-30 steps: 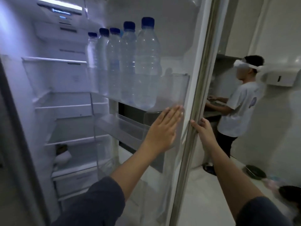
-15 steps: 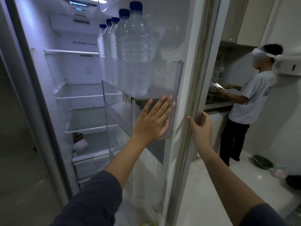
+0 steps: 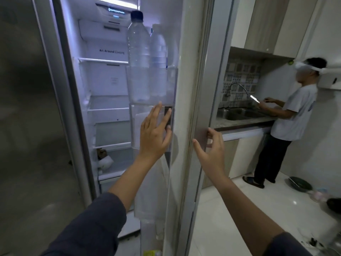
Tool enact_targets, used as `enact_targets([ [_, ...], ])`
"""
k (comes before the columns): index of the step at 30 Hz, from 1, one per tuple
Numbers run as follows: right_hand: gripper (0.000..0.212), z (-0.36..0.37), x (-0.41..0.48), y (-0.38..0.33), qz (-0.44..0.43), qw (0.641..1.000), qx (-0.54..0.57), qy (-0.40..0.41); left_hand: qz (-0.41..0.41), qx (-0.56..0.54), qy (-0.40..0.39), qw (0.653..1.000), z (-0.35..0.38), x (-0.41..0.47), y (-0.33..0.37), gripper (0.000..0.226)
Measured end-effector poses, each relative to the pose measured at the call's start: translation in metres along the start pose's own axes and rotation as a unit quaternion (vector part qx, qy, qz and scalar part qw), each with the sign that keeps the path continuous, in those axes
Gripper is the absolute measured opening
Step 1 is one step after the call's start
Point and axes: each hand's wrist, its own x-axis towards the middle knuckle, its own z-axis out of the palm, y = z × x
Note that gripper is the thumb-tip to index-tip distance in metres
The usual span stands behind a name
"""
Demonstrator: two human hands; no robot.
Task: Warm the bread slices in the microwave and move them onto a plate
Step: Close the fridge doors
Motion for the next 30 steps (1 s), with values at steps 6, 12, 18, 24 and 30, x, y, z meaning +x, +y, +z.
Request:
enact_targets([
  [6, 0.029, 0.033, 0.021, -0.027, -0.051, 0.996, 0.038, 0.06, -0.017, -0.135, -0.012, 0.991, -0.038, 0.028, 0.002, 0.046],
  [12, 0.027, 0.077, 0.045, -0.052, -0.011, 0.998, 0.064, 0.008, 0.043, -0.065, -0.017, 0.997, -0.06, 0.054, -0.029, 0.051],
  [18, 0.029, 0.118, 0.048, -0.065, -0.062, 0.996, 0.058, -0.039, 0.027, 0.011, -0.014, 0.999, -0.074, 0.074, -0.067, 0.062],
  [24, 0.021, 0.157, 0.069, -0.067, -0.153, 0.984, 0.068, -0.06, 0.056, 0.128, 0.003, 0.99, -0.072, 0.089, -0.091, 0.064],
  [30, 0.043, 0.206, 0.121, -0.05, -0.182, 0.975, 0.089, -0.091, 0.058, 0.245, 0.009, 0.968, -0.048, 0.105, -0.127, 0.069],
])
